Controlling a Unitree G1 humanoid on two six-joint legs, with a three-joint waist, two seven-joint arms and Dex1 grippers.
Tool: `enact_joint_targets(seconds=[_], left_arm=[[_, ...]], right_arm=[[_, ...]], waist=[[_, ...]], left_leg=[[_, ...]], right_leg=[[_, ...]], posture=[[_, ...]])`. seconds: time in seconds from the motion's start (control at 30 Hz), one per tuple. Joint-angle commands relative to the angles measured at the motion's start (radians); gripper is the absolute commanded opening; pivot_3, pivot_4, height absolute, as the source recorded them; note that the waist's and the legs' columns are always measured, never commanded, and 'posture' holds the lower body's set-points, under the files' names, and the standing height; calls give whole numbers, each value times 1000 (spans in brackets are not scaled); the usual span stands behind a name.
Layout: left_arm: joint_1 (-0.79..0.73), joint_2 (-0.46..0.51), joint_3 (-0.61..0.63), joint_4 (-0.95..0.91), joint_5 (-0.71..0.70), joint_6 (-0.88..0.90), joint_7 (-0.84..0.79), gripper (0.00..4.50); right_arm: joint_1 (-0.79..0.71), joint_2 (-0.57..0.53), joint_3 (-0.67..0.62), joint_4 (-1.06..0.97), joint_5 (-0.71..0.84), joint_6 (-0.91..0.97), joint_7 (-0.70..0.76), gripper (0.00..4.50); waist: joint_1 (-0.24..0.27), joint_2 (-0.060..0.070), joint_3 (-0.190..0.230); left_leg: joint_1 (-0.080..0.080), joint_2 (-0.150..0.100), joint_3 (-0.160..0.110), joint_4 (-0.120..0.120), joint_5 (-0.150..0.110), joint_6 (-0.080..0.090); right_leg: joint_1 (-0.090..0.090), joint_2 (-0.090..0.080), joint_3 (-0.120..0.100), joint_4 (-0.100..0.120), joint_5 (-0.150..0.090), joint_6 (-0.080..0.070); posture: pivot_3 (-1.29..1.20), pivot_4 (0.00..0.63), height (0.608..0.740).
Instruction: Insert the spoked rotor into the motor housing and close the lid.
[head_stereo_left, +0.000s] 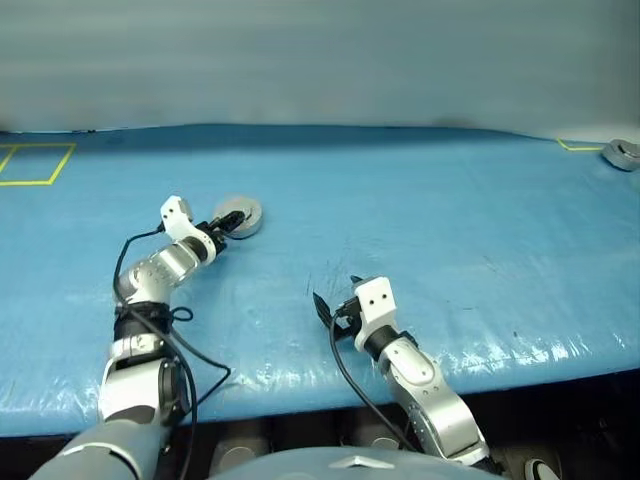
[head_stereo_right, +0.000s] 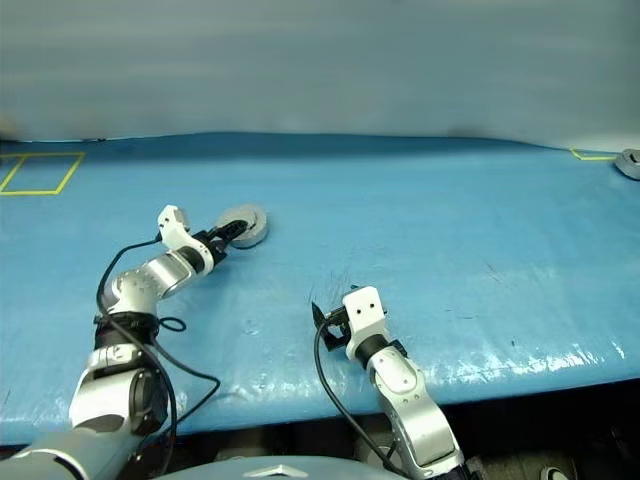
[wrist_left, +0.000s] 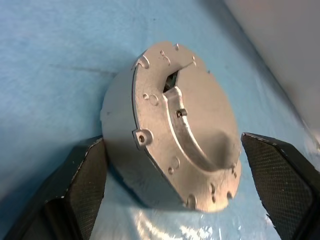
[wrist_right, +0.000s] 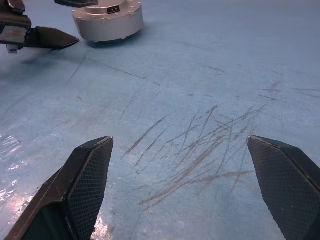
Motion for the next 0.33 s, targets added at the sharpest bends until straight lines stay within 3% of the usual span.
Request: enact_joint_targets(seconds=[0.03,0.1,0.17,0.33], left_arm=[[255,21,-95,-255,69,62,16,4451],[366,46,-170,-407,108,-18,-54,4451],[487,49,-251,-533,223,-234,-111,4451],[634,21,-375,-606,465,-673,-159,4451]], right_arm=[[-18,-1,-13,-25,28,-6,43,4500],[-11,-1,-18,-19,38,-52,67,4500],[5,12,-37,-14,46,-112,68,4500],[30,0,-48,18,-16,-239,51,4500]], waist=[[-4,2,-2],[0,2,-3],[12,3,-3],[40,1,-2]], left_leg=[[4,0,2,-4,-2,-5],[6,-2,3,-12,-1,-7],[5,-2,2,-14,0,-8],[-9,-2,2,-17,1,-6]], right_leg=[[1,-1,1,0,0,0],[-1,-4,2,-1,-1,-2],[-3,-4,1,-1,-3,-5],[-18,-4,1,-2,-2,-14]], posture=[[0,150,740],[0,150,740],[0,150,740],[0,150,740]])
